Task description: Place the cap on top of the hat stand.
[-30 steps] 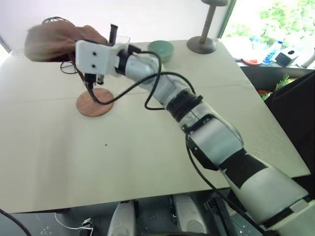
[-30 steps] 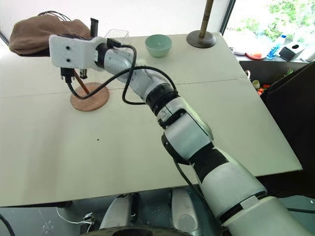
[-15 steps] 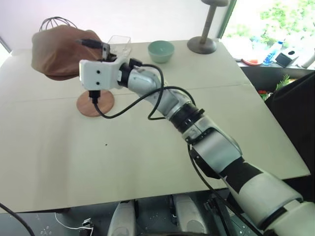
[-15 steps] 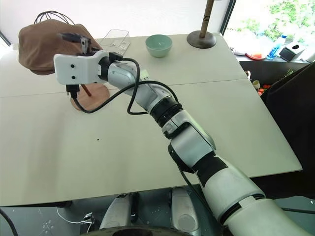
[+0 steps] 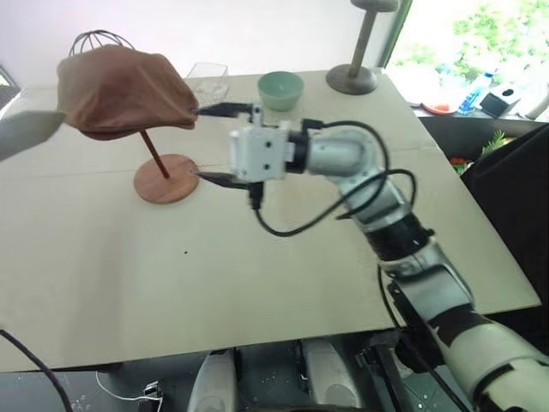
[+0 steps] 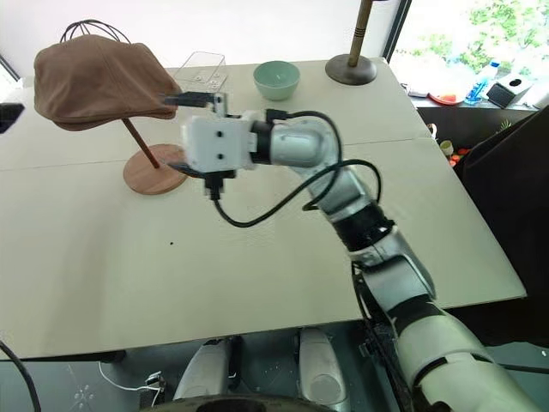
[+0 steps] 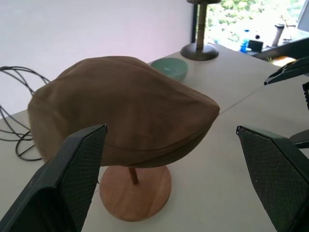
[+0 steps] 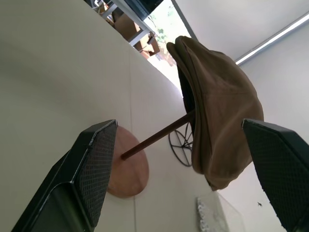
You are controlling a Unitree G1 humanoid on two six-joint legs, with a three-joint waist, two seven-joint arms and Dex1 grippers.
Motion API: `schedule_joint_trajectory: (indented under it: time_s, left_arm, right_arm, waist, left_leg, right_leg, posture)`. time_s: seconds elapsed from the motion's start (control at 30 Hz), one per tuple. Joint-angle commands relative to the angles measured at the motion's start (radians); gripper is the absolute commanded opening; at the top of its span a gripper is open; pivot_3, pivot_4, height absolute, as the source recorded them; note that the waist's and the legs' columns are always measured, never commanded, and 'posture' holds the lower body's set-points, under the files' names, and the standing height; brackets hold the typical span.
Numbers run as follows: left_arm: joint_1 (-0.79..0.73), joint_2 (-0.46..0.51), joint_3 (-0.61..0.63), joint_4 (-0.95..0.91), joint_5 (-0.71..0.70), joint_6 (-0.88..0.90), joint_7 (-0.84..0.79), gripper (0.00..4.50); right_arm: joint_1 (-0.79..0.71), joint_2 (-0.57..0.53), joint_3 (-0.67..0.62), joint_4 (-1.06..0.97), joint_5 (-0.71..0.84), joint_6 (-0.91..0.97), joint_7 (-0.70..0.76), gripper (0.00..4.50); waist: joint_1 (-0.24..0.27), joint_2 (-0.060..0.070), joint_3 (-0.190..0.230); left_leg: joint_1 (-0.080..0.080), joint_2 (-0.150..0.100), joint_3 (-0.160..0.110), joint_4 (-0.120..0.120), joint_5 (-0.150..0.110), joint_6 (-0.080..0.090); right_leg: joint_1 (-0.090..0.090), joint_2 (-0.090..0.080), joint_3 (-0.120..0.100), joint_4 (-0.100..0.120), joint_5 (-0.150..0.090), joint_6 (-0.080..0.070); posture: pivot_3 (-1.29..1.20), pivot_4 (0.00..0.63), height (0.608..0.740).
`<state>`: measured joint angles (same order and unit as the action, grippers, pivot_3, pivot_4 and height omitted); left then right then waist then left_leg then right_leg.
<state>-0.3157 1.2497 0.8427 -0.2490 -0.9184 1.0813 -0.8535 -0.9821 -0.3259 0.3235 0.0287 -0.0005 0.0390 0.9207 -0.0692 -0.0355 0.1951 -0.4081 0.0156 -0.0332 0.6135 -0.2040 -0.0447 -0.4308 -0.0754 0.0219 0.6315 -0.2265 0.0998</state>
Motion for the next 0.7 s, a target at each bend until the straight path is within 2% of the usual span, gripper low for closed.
schedule_joint_trajectory:
  time_s: [0.03, 0.1, 0.2, 0.3, 0.4, 0.7]
  left_arm:
    - [0.044, 0.049, -0.034, -0.027, 0.09, -0.136, -0.105, 4.5]
    - [0.114, 0.071, -0.09, -0.021, 0.212, -0.293, -0.192, 4.5]
    - [0.155, 0.088, -0.15, -0.007, 0.332, -0.473, -0.248, 4.5]
    - [0.115, 0.092, -0.244, 0.014, 0.428, -0.638, -0.242, 4.5]
    - [0.026, 0.068, -0.359, 0.024, 0.501, -0.76, -0.187, 4.5]
    - [-0.119, -0.023, -0.588, -0.021, 0.647, -0.85, -0.084, 4.5]
  right_arm:
    - [-0.041, -0.081, -0.155, -0.104, 0.192, 0.355, 0.056, 4.36]
    - [-0.097, -0.183, -0.237, -0.101, 0.327, 0.642, 0.118, 4.36]
    - [-0.155, -0.293, -0.294, -0.112, 0.494, 0.91, 0.207, 4.36]
    - [-0.214, -0.384, -0.362, -0.105, 0.663, 1.109, 0.297, 4.36]
    - [-0.252, -0.435, -0.4, -0.07, 0.742, 1.188, 0.323, 4.36]
    - [-0.274, -0.457, -0.409, -0.017, 0.762, 1.201, 0.246, 4.36]
  waist:
    - [0.001, 0.001, 0.0]
    - [0.004, 0.002, 0.001]
    - [0.016, 0.004, 0.002]
    - [0.022, 0.004, 0.003]
    - [0.026, 0.005, 0.003]
    - [0.026, 0.005, 0.003]
  left_leg:
    - [0.0, 0.0, 0.0, 0.0, 0.0, 0.0]
    - [0.0, 0.0, 0.0, 0.0, 0.0, 0.0]
    - [0.0, 0.0, 0.002, 0.0, 0.0, 0.0]
    - [-0.001, 0.0, 0.003, 0.0, 0.0, 0.0]
    - [-0.001, 0.0, 0.003, 0.0, 0.0, 0.0]
    - [-0.002, 0.0, 0.004, 0.001, 0.0, 0.001]
  right_leg:
    - [0.0, 0.0, 0.0, 0.0, 0.0, 0.0]
    - [0.0, 0.0, 0.0, 0.0, -0.002, -0.003]
    - [-0.001, -0.002, 0.0, -0.001, -0.002, -0.004]
    - [-0.002, -0.002, 0.0, -0.001, -0.004, -0.008]
    - [-0.002, -0.002, 0.001, -0.002, -0.004, -0.008]
    - [-0.003, -0.001, 0.001, -0.001, -0.003, -0.005]
  posture:
    - [0.0, 0.15, 0.74]
    - [0.0, 0.15, 0.74]
    - [0.0, 0.15, 0.74]
    - [0.0, 0.15, 0.74]
    - [0.0, 0.15, 0.74]
    - [0.0, 0.15, 0.74]
